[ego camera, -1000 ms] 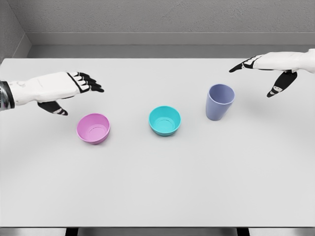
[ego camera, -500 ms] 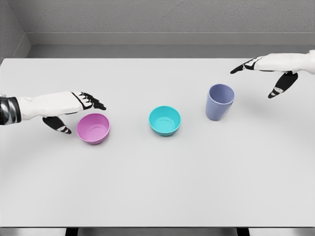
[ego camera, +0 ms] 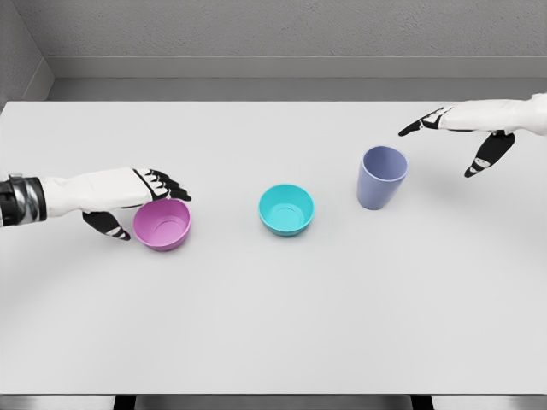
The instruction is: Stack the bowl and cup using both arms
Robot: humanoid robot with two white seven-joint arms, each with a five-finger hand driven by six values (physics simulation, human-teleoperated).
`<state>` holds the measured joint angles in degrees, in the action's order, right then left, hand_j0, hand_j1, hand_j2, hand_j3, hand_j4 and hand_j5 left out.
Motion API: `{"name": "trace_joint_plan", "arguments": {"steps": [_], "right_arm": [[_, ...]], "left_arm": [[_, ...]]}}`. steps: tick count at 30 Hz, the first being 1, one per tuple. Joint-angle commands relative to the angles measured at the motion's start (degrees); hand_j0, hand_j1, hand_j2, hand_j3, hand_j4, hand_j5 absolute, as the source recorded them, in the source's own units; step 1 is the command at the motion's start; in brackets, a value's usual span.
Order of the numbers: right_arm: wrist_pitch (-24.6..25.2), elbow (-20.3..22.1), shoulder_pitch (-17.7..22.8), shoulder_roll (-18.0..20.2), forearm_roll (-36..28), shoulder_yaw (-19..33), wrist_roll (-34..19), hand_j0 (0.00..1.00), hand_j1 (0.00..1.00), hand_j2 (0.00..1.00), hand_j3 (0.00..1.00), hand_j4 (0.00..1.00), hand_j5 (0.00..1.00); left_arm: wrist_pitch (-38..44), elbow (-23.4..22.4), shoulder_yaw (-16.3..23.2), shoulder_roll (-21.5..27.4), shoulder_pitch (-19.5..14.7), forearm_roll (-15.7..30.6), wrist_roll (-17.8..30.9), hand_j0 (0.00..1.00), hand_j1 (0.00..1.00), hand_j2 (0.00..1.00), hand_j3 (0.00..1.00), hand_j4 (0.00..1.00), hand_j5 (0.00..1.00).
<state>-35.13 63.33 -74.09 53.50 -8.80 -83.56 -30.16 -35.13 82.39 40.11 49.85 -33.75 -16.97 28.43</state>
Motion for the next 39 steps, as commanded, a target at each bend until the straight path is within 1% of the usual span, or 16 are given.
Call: {"name": "trace_joint_plan", "arguments": {"steps": [1,7,8,9,13,23,26,39], "right_arm": [[0.13,0.21,0.0,-0.07,-0.34,-0.02,0.02,1.0,1.0,1.0,1.0,1.0,1.0],[0.13,0.12,0.0,-0.07,-0.34,-0.2,-0.07,1.0,1.0,1.0,1.0,1.0,1.0],[0.13,0.12,0.0,-0.07,-0.34,-0.2,-0.07,1.0,1.0,1.0,1.0,1.0,1.0],[0.13,0.12,0.0,-0.07,-0.34,-0.2,0.02,1.0,1.0,1.0,1.0,1.0,1.0],[0.13,0.12,0.09,-0.07,-0.34,-0.29,-0.07,1.0,1.0,1.0,1.0,1.0,1.0],[0.13,0.12,0.0,-0.15,-0.34,-0.64,-0.07,1.0,1.0,1.0,1.0,1.0,1.0],[0.13,0.04,0.0,-0.24,-0.25,-0.46,-0.07,1.0,1.0,1.0,1.0,1.0,1.0],[0.13,-0.05,-0.18,0.02,-0.25,0.33,-0.07,1.0,1.0,1.0,1.0,1.0,1.0]], "left_arm": [[0.13,0.05,-0.03,-0.02,0.0,0.28,-0.04,1.0,1.0,1.0,1.0,1.0,1.0],[0.13,0.05,0.06,-0.37,0.09,0.19,0.04,1.0,1.0,1.0,1.0,1.0,1.0],[0.13,0.14,0.06,-0.37,0.09,-0.07,0.13,1.0,1.0,1.0,1.0,1.0,1.0],[0.13,0.32,-0.03,-0.28,0.09,-1.75,0.13,1.0,1.0,1.0,1.0,1.0,1.0],[0.13,0.4,-0.2,-0.28,0.0,-2.27,0.13,1.0,1.0,1.0,1.0,1.0,1.0],[0.13,0.4,-0.38,-0.81,0.0,-2.27,0.13,1.0,1.0,1.0,1.0,1.0,1.0],[0.13,1.63,-0.2,-0.72,0.0,-2.36,0.13,1.0,1.0,1.0,1.0,1.0,1.0],[0.13,1.46,-0.38,-0.9,0.7,-2.71,0.05,1.0,1.0,1.0,1.0,1.0,1.0]]}}
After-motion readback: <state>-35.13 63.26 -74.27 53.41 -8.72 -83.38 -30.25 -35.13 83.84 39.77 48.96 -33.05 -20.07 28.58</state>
